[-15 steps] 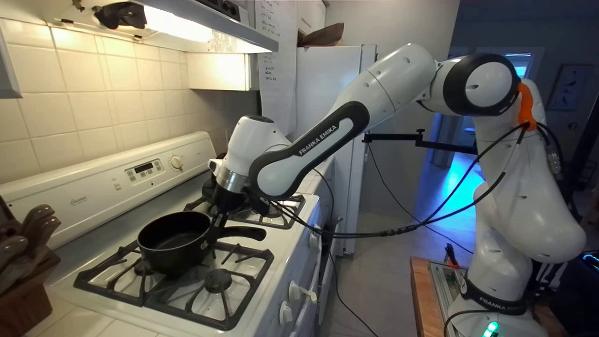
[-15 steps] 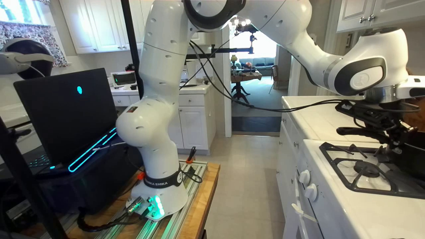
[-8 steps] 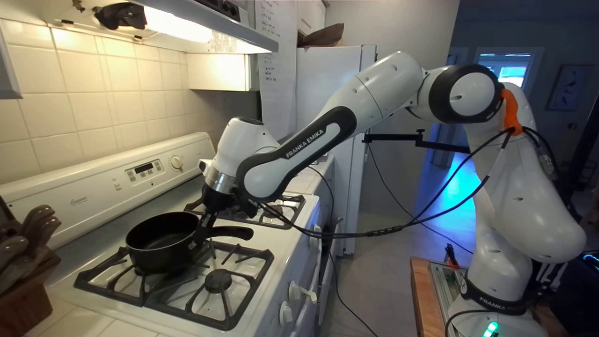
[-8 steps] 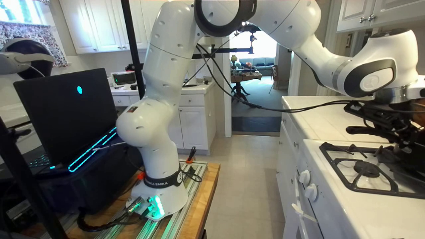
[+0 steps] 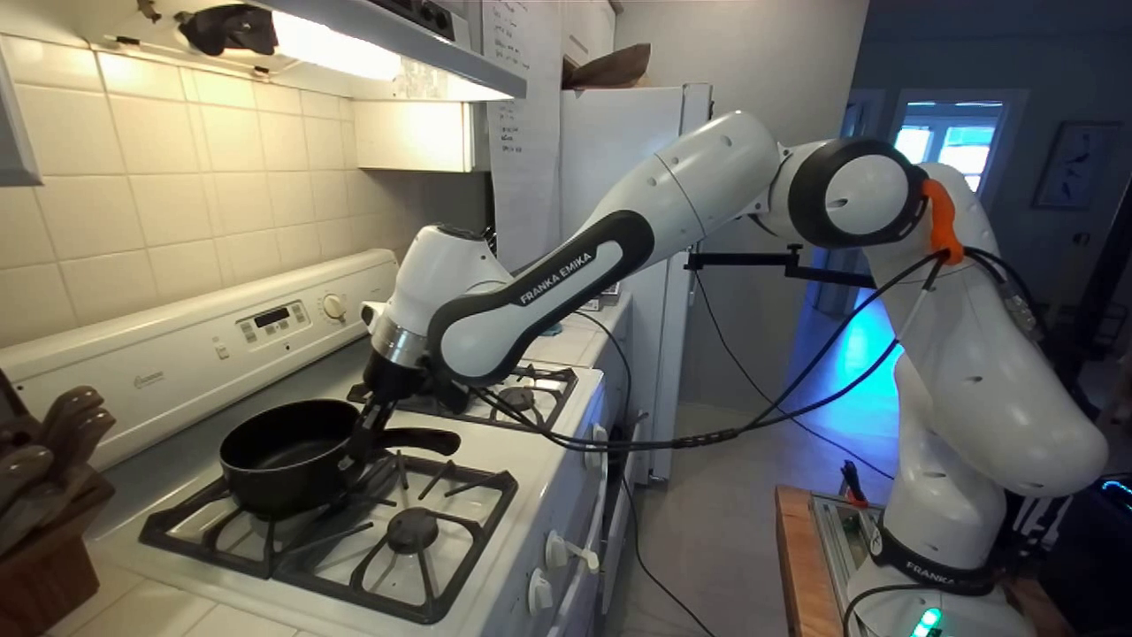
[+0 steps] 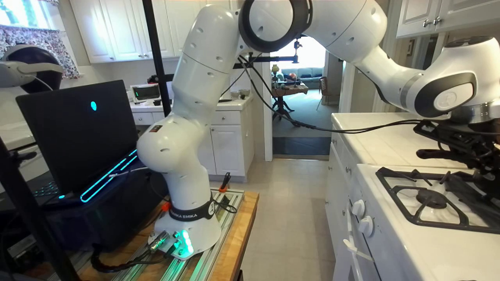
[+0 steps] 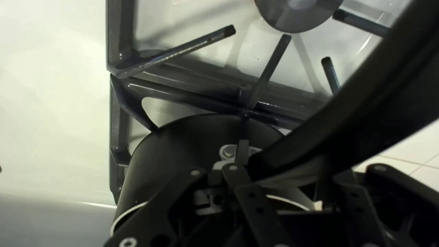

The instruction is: Move the black pot from the bottom stove plate to the top plate on the left

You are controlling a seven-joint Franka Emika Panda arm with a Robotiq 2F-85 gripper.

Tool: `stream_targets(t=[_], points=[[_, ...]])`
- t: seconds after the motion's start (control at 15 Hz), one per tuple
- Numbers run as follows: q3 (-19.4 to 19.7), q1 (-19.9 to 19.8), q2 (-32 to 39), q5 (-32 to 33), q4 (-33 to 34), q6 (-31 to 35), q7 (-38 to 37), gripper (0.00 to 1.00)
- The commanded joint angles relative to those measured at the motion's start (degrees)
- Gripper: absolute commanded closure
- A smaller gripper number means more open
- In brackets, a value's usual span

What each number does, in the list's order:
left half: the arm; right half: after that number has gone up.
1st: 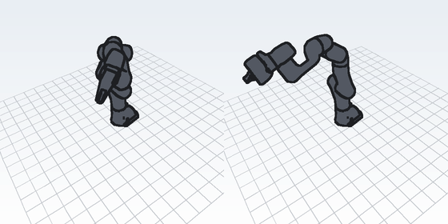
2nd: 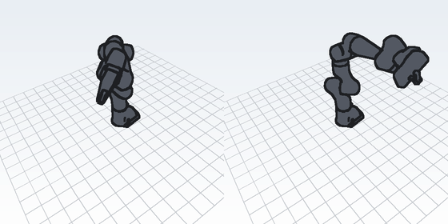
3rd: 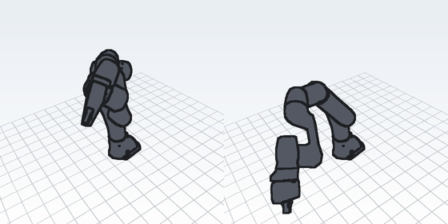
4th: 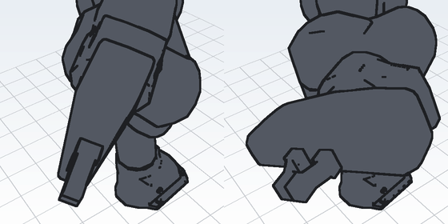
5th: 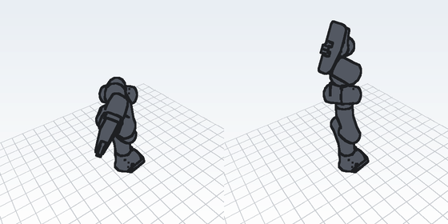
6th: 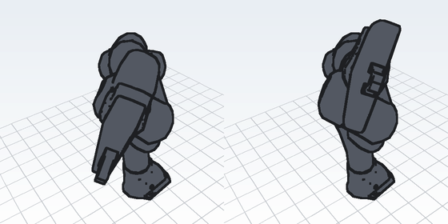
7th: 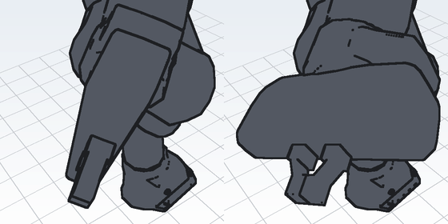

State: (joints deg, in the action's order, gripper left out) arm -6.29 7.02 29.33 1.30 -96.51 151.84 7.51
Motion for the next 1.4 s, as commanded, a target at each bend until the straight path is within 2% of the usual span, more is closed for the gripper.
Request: stream_targets(t=[0.0, 1.33], points=[[-0.08, 0.29, 1.69, 1.13, 3.7, 0.0, 0.36, 0.92], [0.17, 0.52, 3.73, 1.46, 6.68, -1.05, 0.58, 0.92]])
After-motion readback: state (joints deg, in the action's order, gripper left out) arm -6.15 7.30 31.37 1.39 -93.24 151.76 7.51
